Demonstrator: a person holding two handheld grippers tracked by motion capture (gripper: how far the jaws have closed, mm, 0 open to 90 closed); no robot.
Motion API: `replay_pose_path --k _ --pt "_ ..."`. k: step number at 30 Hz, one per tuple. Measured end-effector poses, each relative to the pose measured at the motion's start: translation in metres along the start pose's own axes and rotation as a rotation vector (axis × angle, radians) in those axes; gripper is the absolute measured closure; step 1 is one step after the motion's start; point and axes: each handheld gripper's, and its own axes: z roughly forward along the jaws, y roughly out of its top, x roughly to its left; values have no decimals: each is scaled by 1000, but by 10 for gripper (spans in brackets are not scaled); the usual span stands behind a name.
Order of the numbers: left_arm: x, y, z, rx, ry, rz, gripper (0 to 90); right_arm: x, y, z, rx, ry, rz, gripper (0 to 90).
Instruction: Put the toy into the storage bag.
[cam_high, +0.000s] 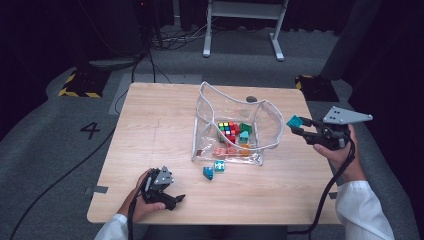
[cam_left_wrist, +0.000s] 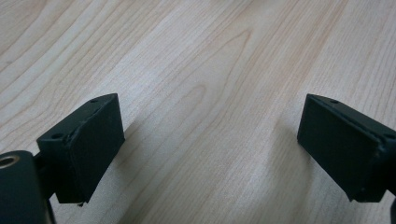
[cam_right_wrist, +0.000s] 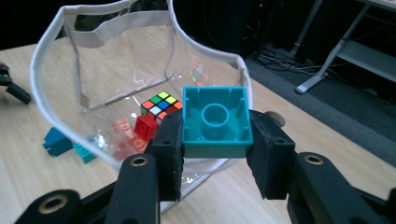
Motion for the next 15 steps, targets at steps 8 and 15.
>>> replay_pose_path --k 8,15 --pt "0 0 0 1 1 0 74 1 32 29 48 20 -65 594" --pt "0 0 0 0 0 0 74 2 44 56 97 55 -94 594"
